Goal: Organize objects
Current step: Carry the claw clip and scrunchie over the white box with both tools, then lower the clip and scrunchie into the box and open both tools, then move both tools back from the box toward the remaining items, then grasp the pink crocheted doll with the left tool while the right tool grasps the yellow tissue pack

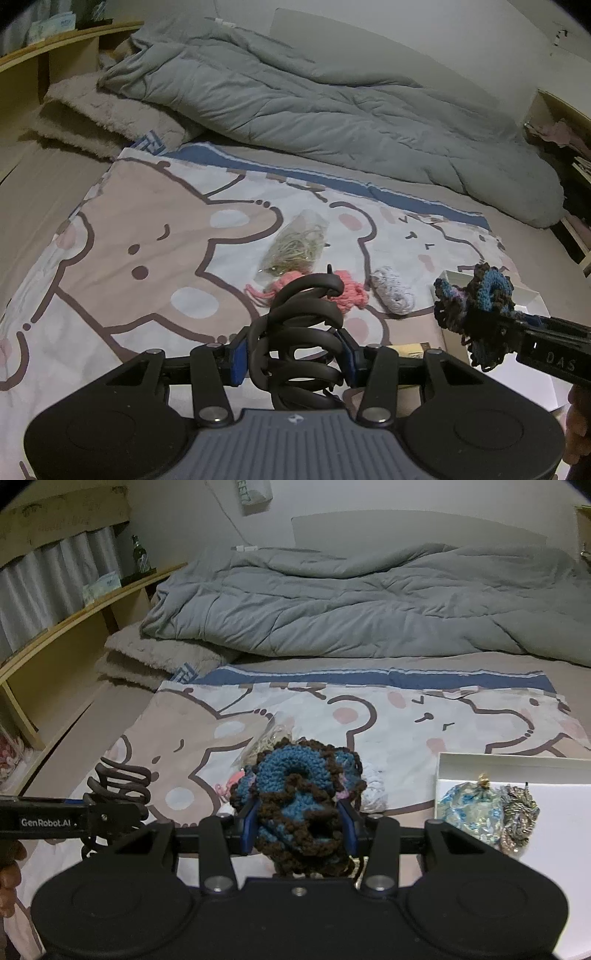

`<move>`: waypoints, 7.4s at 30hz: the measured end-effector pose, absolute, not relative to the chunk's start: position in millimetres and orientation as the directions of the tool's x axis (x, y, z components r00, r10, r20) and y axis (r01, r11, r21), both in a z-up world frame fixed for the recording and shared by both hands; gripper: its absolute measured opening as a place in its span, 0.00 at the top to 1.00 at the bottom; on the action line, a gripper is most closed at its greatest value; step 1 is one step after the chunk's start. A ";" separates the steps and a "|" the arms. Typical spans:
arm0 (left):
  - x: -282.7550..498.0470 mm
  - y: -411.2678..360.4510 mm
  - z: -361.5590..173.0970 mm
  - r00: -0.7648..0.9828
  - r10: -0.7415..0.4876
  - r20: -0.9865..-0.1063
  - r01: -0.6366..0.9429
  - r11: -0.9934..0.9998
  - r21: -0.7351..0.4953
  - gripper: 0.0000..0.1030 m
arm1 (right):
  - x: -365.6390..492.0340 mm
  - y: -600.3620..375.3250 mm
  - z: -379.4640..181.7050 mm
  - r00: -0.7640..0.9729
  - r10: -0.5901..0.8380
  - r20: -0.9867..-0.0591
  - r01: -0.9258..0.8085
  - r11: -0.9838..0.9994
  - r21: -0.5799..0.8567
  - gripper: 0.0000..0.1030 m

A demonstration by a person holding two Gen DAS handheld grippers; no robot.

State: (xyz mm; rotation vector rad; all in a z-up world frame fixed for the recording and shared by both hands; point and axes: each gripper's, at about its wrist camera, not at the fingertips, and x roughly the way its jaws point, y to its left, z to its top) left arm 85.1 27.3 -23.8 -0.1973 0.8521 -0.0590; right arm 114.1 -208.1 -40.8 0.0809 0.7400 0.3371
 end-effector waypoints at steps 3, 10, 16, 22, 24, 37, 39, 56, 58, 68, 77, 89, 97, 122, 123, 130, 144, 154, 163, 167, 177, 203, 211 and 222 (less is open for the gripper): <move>85.9 19.0 -21.4 0.665 -0.138 -0.734 -0.017 0.980 -0.200 0.53 | 110.0 -214.0 -37.9 0.697 0.329 -0.637 -0.268 0.944 0.194 0.57; 91.2 -1.7 -11.0 0.690 -0.177 -0.702 0.012 0.972 -0.234 0.53 | 103.0 -235.9 -27.3 0.725 0.305 -0.618 -0.241 0.952 0.187 0.57; 104.9 -27.1 -11.9 0.681 -0.210 -0.701 0.042 0.968 -0.248 0.53 | 101.7 -272.2 -16.2 0.757 0.264 -0.598 -0.186 0.964 0.191 0.57; 119.2 -67.6 -7.3 0.666 -0.274 -0.694 0.126 0.958 -0.257 0.53 | 103.4 -308.2 -14.8 0.775 0.215 -0.594 -0.112 0.972 0.206 0.56; 123.1 -81.1 -4.0 0.662 -0.298 -0.688 0.155 0.952 -0.264 0.53 | 103.6 -319.2 -16.4 0.777 0.199 -0.597 -0.091 0.974 0.206 0.56; 127.0 -156.5 -23.6 0.547 -0.478 -0.688 0.284 0.878 -0.384 0.53 | 95.4 -373.0 -27.2 0.761 0.121 -0.637 0.034 0.974 0.226 0.56; 125.7 -163.6 -31.5 0.527 -0.499 -0.688 0.288 0.867 -0.407 0.53 | 90.9 -377.7 -29.8 0.754 0.105 -0.648 0.043 0.977 0.209 0.56; 136.9 -206.4 -109.6 0.399 -0.569 -0.719 0.276 0.822 -0.498 0.53 | 86.2 -403.0 -82.9 0.656 0.057 -0.753 0.130 0.974 0.187 0.56; 138.9 -209.8 -114.0 0.397 -0.563 -0.725 0.280 0.826 -0.489 0.53 | 87.2 -404.4 -89.5 0.639 0.060 -0.767 0.139 0.972 0.191 0.56; 140.6 -210.6 -118.2 0.405 -0.520 -0.752 0.284 0.853 -0.437 0.43 | 95.1 -407.7 -106.9 0.602 0.090 -0.794 0.160 0.960 0.230 0.56; 140.5 -203.3 -112.6 0.409 -0.473 -0.780 0.288 0.879 -0.381 0.43 | 97.3 -400.0 -109.4 0.589 0.055 -0.806 0.177 0.965 0.195 0.38; 136.3 -203.9 -110.1 0.394 -0.464 -0.793 0.307 0.880 -0.362 0.42 | 90.7 -403.4 -103.9 0.563 0.044 -0.825 0.192 0.964 0.182 0.43; 135.8 -201.1 -110.1 0.389 -0.459 -0.798 0.302 0.882 -0.360 0.42 | 96.7 -407.5 -132.5 0.494 0.105 -0.863 0.215 0.947 0.238 0.61; 125.2 -192.8 -83.5 0.438 -0.414 -0.798 0.355 0.895 -0.269 0.29 | 75.1 -405.7 -78.9 0.627 0.061 -0.776 0.188 0.956 0.227 0.48; 123.8 -191.7 -81.0 0.444 -0.412 -0.795 0.360 0.895 -0.263 0.28 | 72.9 -406.5 -76.6 0.632 0.057 -0.773 0.189 0.956 0.225 0.47; 112.1 -181.5 -65.1 0.495 -0.386 -0.778 0.375 0.903 -0.209 0.17 | 57.6 -407.2 -58.5 0.672 0.018 -0.741 0.190 0.962 0.196 0.36; 95.9 -165.1 -49.0 0.538 -0.368 -0.759 0.392 0.906 -0.161 0.00 | 33.7 -399.3 -45.3 0.705 -0.055 -0.708 0.194 0.974 0.118 0.10; 89.1 -160.0 -45.1 0.554 -0.354 -0.753 0.396 0.908 -0.136 0.00 | 18.8 -401.2 -44.7 0.721 -0.097 -0.686 0.227 0.969 0.101 0.00; 88.8 -146.7 -42.6 0.578 -0.336 -0.744 0.374 0.919 -0.125 0.00 | 16.6 -403.9 -47.3 0.720 -0.130 -0.682 0.261 0.961 0.092 0.00; 92.1 -137.4 -42.2 0.587 -0.323 -0.743 0.350 0.928 -0.127 0.00 | 19.3 -402.0 -47.1 0.725 -0.128 -0.677 0.262 0.960 0.098 0.00; 103.1 -97.7 -33.4 0.638 -0.281 -0.717 0.264 0.954 -0.139 0.00 | 37.3 -379.2 -42.2 0.755 -0.083 -0.651 0.209 0.971 0.119 0.00; 148.1 -2.4 -33.7 0.729 -0.118 -0.674 0.082 0.993 -0.085 0.00 | 122.9 -265.2 -43.4 0.756 0.118 -0.644 -0.075 0.993 0.094 0.00; 169.8 15.9 -48.8 0.690 -0.176 -0.702 0.096 0.984 -0.152 0.01 | 137.0 -247.5 -59.5 0.739 0.153 -0.656 -0.107 0.988 0.109 0.00; 205.7 31.0 -85.1 0.605 -0.220 -0.765 0.071 0.972 -0.224 0.33 | 144.1 -234.4 -101.3 0.665 0.208 -0.717 -0.177 0.977 0.120 0.00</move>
